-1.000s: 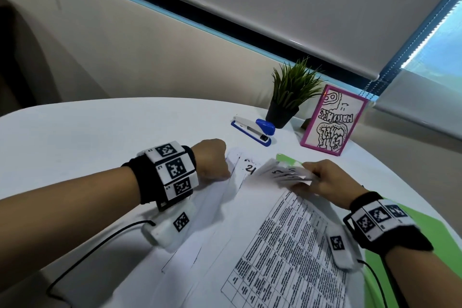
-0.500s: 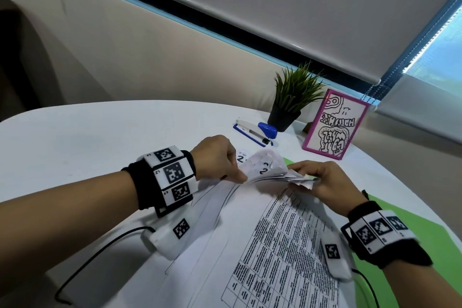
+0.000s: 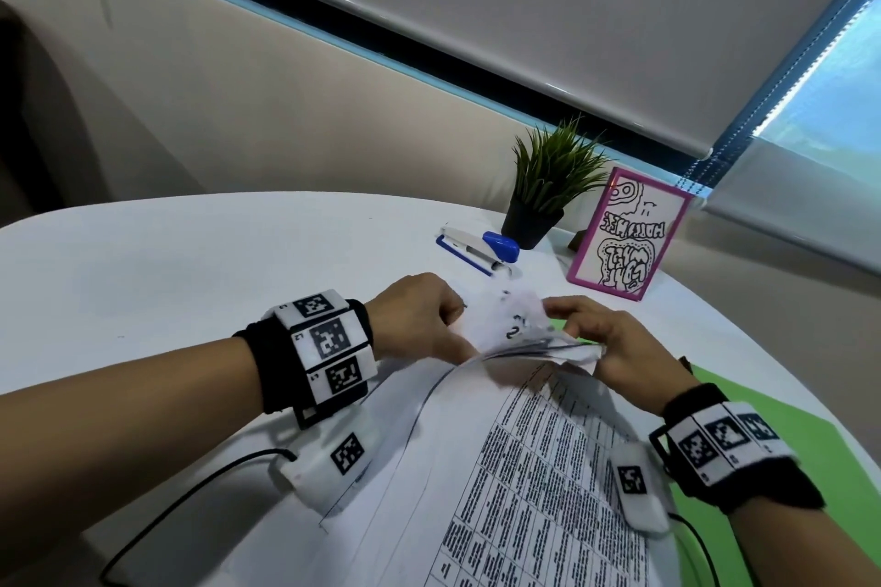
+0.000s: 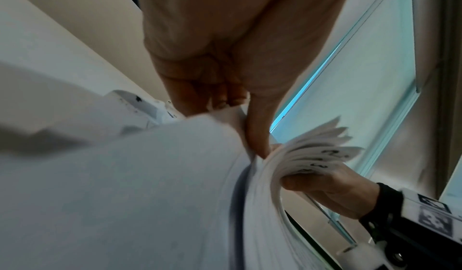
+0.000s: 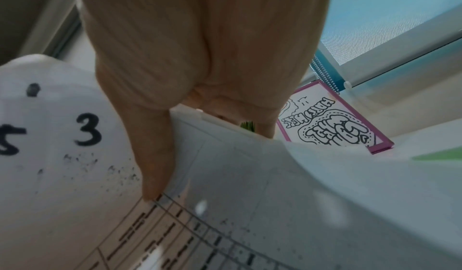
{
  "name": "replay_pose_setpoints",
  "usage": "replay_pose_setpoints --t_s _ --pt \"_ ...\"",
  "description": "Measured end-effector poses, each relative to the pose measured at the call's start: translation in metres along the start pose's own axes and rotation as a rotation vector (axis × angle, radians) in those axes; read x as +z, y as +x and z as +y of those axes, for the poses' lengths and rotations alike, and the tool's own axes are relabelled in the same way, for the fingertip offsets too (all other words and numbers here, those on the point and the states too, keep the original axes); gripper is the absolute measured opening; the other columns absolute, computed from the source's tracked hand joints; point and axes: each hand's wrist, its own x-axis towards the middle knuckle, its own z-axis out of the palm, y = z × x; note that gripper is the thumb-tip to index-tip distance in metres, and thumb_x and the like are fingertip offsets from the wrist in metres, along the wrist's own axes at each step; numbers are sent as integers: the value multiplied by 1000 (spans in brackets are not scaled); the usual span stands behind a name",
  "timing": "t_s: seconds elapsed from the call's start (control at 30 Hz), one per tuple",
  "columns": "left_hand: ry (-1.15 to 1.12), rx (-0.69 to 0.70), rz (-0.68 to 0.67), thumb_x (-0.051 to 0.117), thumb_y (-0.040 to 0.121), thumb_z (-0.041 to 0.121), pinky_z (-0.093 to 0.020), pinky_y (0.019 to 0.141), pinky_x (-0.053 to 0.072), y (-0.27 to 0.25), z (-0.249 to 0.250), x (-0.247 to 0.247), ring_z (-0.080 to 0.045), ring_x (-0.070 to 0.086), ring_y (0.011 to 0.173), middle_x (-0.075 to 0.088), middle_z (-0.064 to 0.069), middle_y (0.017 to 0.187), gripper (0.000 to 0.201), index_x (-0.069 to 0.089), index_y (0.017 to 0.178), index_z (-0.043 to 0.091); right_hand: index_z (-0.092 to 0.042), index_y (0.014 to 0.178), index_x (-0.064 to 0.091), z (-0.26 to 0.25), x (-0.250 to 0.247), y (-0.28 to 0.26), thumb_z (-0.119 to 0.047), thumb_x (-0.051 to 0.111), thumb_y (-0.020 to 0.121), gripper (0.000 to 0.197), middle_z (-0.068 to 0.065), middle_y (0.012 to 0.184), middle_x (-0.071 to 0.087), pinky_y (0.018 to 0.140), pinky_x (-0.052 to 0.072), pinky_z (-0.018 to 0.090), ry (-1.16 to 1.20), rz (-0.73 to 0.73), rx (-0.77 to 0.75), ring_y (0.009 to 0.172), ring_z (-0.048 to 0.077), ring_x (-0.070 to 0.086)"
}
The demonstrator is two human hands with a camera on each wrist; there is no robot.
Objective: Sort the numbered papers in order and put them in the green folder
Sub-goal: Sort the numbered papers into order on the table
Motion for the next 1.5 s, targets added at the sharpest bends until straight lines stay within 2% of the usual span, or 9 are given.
replay_pose_setpoints --t_s 0.2,0.37,0.57,0.67,0.8,0.97,1.23,1.4,1.5 --pt "-35 -53 -59 53 91 56 -29 55 26 -2 8 -6 -16 32 55 36 -1 59 52 40 59 16 -4 87 60 -2 2 2 2 79 76 23 -4 82 72 74 48 21 85 -8 84 77 6 64" --pt "52 -321 130 55 95 24 -27 63 38 16 -6 -19 -22 48 68 54 -8 76 26 52 76 7 -23 126 53 -6 -1 1 3 78 76 62 6 98 71 88 52 21 72 4 136 95 13 68" --pt "-218 -325 86 75 80 7 -27 62 48 14 -15 -14 -21 57 63 62 -15 74 14 65 80 -3 -20 83 74 -7 -1 2 -4 76 81 16 4 81 74 69 50 20 -65 -18 95 72 16 69" --pt "-22 -320 113 81 75 18 -24 52 35 11 -14 -13 -18 44 56 47 -3 56 35 52 59 6 -19 82 75 -3 0 3 -6 79 78 15 -10 90 74 76 48 19 -99 -6 72 83 8 67" --pt "-100 -344 54 81 74 15 -28 56 45 10 -11 -13 -23 55 62 51 -1 56 42 42 61 12 -10 86 78 1 -2 4 -11 81 77 9 -10 107 73 87 46 18 -94 14 116 97 4 67" --pt "-188 -159 -95 60 73 -7 -25 55 32 -5 0 -19 -18 38 56 44 -5 56 15 57 61 2 -10 84 78 -1 0 7 -14 80 77 8 -24 130 58 97 37 9 -143 35 102 115 -12 54" --pt "-291 -192 -178 61 93 31 -22 70 49 -11 5 -48 -11 64 70 74 1 84 27 76 86 9 -4 69 67 -13 4 -1 4 78 74 15 -3 65 66 64 46 11 157 92 124 62 4 58" --pt "6 -291 145 66 89 23 -30 70 52 0 -23 -54 -21 60 71 73 -15 86 26 73 92 -2 -4 82 61 -18 4 -3 1 82 68 26 13 75 72 68 52 24 227 167 121 69 20 67" --pt "66 -327 107 70 84 22 -34 71 52 3 -33 -51 -21 58 65 72 -15 79 28 72 87 -5 -16 113 56 -19 2 -5 2 80 72 52 18 80 72 71 51 31 234 126 159 71 27 68"
